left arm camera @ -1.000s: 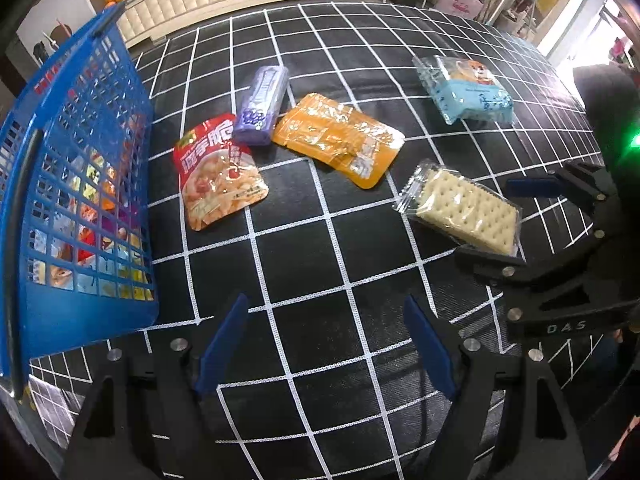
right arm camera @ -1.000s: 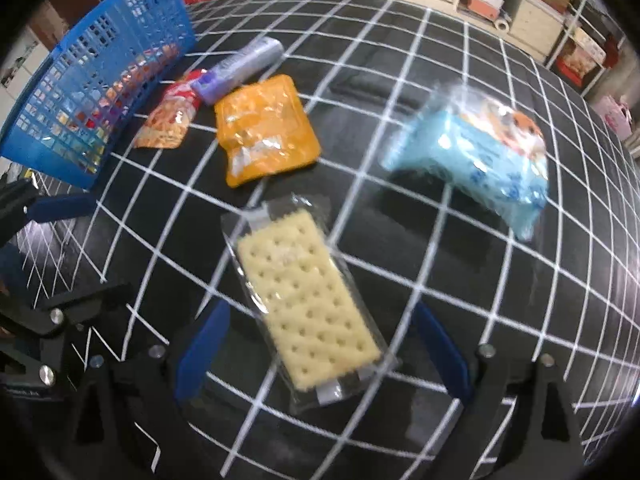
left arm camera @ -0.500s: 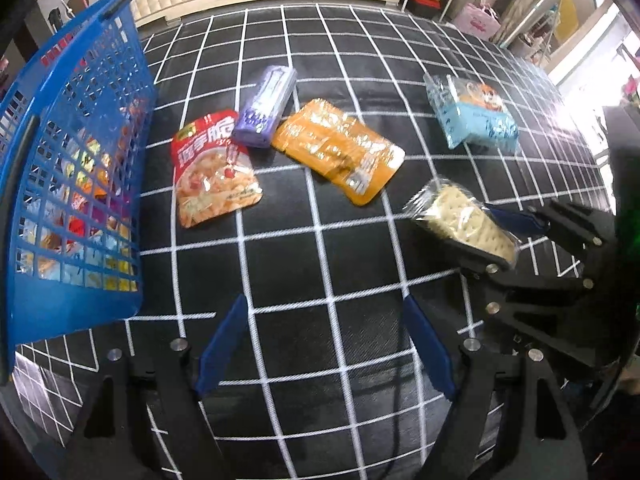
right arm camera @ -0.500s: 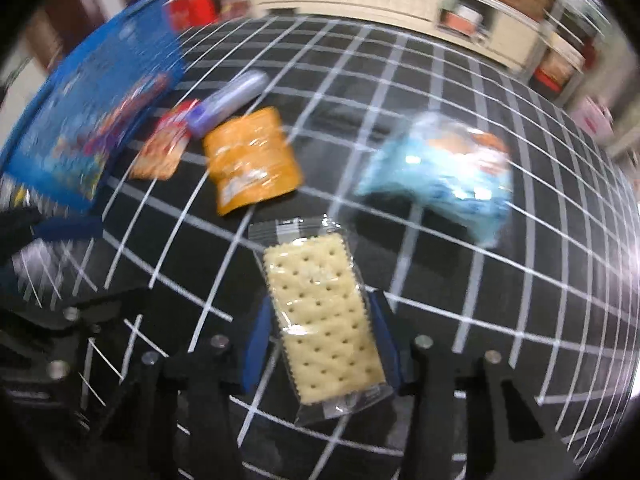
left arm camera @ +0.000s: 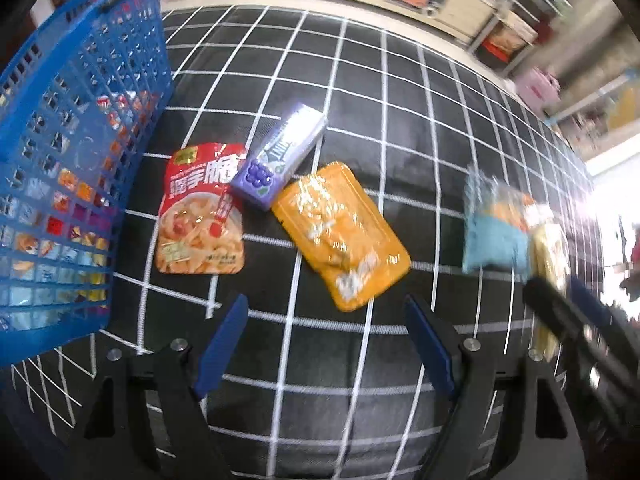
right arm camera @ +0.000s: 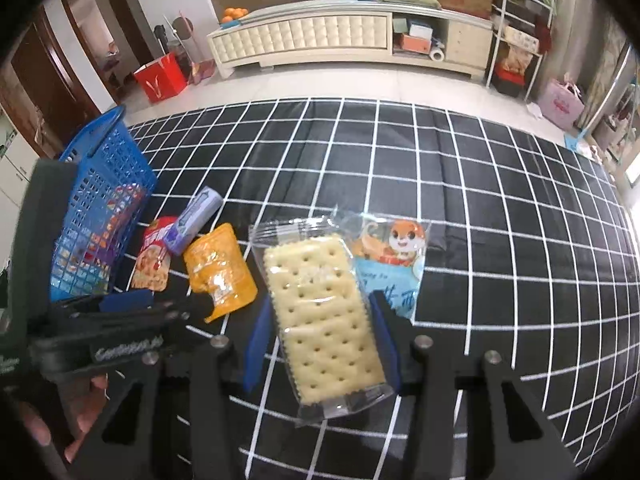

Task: Organize snacks
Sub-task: 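Grasp the cracker pack with the right tool, then grasp the orange pouch with the left tool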

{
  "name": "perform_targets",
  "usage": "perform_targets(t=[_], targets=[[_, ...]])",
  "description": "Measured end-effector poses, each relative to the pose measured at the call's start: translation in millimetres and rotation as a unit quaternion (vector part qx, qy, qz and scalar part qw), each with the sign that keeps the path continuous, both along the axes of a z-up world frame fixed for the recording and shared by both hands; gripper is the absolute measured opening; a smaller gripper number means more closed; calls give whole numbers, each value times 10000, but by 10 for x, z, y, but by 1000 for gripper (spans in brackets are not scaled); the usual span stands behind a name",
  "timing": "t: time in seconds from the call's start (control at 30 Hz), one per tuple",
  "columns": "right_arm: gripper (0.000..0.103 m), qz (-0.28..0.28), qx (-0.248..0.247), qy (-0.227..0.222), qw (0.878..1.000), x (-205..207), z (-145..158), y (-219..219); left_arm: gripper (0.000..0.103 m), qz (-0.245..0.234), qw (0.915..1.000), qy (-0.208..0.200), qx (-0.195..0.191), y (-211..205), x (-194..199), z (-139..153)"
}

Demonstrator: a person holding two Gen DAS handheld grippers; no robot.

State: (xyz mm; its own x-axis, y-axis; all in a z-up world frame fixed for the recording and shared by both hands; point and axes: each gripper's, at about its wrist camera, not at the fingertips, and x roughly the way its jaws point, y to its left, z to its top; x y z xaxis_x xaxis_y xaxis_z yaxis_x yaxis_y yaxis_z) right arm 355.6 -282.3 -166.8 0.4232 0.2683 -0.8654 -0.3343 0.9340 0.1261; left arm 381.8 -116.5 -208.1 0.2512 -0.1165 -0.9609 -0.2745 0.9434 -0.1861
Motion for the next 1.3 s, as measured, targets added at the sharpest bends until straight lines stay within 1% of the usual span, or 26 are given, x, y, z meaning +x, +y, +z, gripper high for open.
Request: perform_targets(t=[0.1,0.17,0.23,0.33,0.4,0.43,0.6,0.7,0.73,0.8,0.83,0.87,0.9,1.0,1.07,1.13,1.17,1.2,1.3], targets=[[53,-136,12,-41,9999,5,11,-111,78,255,9997,-50,-21,-25,151,-50],[53,-239,19,-40,9997,43,1,-161,78,486,9987,-138,91,-55,247,-64],[53,-296,37,-34,9995,49,-5,-203,78,489,9986,-109,154,-119,349,-107],[53,-267,43,-62,9996,23,8,-219,78,610,9974,-20,389,-209,474,-206],[53,-222,30,-71,9997,15,-4,-198,78,692,9964,4,483,-189,474,-266],[53,-203,31,-68,9998,7,-6,-200,78,743,9954,-9,596,-204,497,-284],[53,-175,174,79,9997,18,-52,-203,79,598,9931,-137,996,-355,539,-361],[53,-189,155,162,9996,27,-96,-211,79,417,9938,-108,1020,-399,569,-370],[53,-185,162,219,9995,33,-122,-213,77,317,9946,-57,987,-405,585,-365],[53,-160,179,316,9992,39,-163,-208,65,165,9954,-10,940,-414,593,-364],[53,-148,178,364,9991,41,-188,-201,62,55,9957,9,925,-427,590,-356],[53,-133,157,390,9990,41,-200,-197,57,-22,9959,4,902,-437,566,-341],[53,-113,119,406,9990,37,-217,-182,53,-149,9959,-12,895,-452,542,-336],[53,-27,24,448,9990,7,-259,-129,49,-514,9945,-127,899,-553,473,-336],[53,33,-28,461,9989,-20,-280,-100,46,-736,9931,-225,888,-622,270,-312],[53,41,-83,457,9989,-35,-299,-86,40,-962,9910,-377,854,-667,178,-276],[53,24,-118,451,9989,-43,-307,-80,32,-1023,9902,-423,857,-674,127,-255],[53,13,-134,443,9989,-51,-310,-78,28,-1101,9891,-474,850,-676,73,-213],[53,-37,-103,466,9989,-81,-319,-89,22,-1202,9887,-517,729,-701,-18,-161]])
